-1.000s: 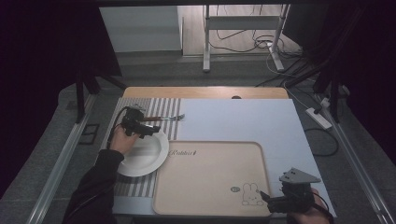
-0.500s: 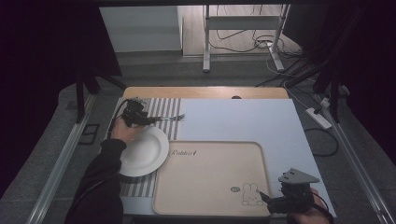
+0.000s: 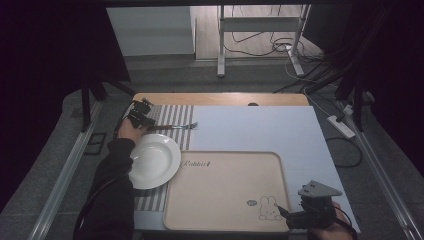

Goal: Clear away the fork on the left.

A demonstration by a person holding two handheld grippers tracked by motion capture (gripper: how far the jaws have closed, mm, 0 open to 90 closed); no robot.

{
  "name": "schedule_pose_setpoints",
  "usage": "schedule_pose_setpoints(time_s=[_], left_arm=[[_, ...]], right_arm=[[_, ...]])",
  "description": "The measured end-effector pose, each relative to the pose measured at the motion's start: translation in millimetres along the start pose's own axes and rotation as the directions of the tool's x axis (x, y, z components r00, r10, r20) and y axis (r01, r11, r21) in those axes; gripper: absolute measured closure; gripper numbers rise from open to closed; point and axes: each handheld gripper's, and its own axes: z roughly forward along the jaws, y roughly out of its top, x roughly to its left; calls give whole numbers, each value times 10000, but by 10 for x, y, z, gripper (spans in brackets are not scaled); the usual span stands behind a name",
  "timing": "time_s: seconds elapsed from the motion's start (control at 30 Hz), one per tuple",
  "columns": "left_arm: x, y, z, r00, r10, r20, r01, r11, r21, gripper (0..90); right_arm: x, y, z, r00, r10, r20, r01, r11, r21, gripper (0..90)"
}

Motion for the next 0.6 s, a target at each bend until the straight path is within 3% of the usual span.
schedule_pose_setpoints(time_s=[0.1, 0.23, 0.27, 0.4, 0.57, 0.6], left_arm=[[-36, -17, 3, 9997, 237, 63, -239, 9993, 288, 889], [-92, -62, -44, 9967, 492, 646, -529, 9969, 578, 889], [-113, -91, -63, 9940, 548, 950, -613, 9959, 666, 889], [-133, -130, -84, 9887, 584, 1380, -695, 9946, 768, 889], [-118, -131, -87, 9859, 621, 1555, -753, 9939, 806, 888], [-123, -124, -96, 9886, 763, 1296, -855, 9941, 667, 880]], right_arm=[[2, -2, -3, 10000, -18, -1, 18, 10000, -4, 0], [5, -2, -2, 10000, -47, -3, 47, 10000, 9, 0], [9, -2, -2, 9999, -98, 31, 98, 9999, 21, 0], [11, 1, 4, 9999, -120, 11, 119, 9999, 45, 0], [11, 2, 8, 9999, -108, 17, 108, 9999, 52, 0], [11, 2, 8, 9999, -108, 17, 108, 9999, 52, 0]])
